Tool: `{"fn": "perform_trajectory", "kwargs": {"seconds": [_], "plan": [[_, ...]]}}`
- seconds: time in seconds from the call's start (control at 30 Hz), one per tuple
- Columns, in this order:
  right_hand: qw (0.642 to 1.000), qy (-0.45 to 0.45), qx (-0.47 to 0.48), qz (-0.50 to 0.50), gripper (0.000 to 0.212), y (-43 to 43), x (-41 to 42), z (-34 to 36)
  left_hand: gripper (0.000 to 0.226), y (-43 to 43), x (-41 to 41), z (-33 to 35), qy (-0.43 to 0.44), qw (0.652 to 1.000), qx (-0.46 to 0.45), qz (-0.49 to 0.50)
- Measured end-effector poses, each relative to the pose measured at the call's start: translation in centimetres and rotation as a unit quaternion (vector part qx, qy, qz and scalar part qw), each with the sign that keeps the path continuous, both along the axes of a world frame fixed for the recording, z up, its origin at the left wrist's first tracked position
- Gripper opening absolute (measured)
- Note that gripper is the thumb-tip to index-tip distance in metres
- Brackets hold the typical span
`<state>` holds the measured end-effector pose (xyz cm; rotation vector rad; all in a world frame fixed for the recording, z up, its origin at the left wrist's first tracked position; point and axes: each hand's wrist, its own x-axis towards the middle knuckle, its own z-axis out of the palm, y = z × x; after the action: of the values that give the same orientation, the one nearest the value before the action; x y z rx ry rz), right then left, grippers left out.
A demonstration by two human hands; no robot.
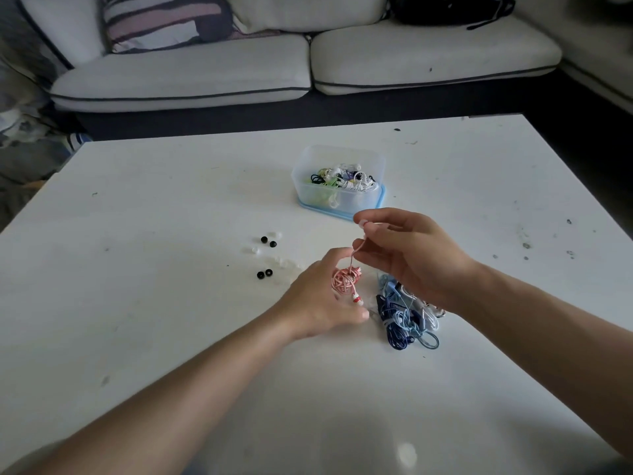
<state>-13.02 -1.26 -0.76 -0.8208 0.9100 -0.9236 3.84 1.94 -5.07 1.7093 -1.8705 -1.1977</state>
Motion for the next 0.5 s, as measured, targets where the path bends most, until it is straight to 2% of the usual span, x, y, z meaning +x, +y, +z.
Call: {"fn": "perform_trajectory", "kwargs": {"seconds": [0.07,0.2,0.27,0.33,0.43,0.5], "plan": [[1.0,-0.019,0.008,-0.003,0.012,0.1,0.1,0.2,0.085,0.2,-0.7,-0.3,0.01,0.999,-0.042,0.008],[0.998,-0.054,0.019,-0.02,0.01,0.3,0.0,0.6,0.042,0.0,-1.4,-0.7,0.039,0.994,-0.076,0.072],[0.997,-0.068,0.025,-0.03,0.009,0.2,-0.1,0.7,0.032,0.0,-1.5,-0.8,0.071,0.991,-0.068,0.093],[0.995,-0.08,0.033,-0.04,0.008,0.2,-0.2,0.9,0.027,0.0,-1.5,-0.6,0.158,0.981,-0.023,0.109],[0.993,-0.095,0.036,-0.052,0.009,0.2,-0.3,1.2,0.024,0.1,-1.7,0.2,0.344,0.922,0.1,0.147],[0.993,-0.093,0.032,-0.062,0.008,0.2,-0.4,1.3,0.027,0.1,-1.7,0.5,0.392,0.896,0.124,0.166]]}}
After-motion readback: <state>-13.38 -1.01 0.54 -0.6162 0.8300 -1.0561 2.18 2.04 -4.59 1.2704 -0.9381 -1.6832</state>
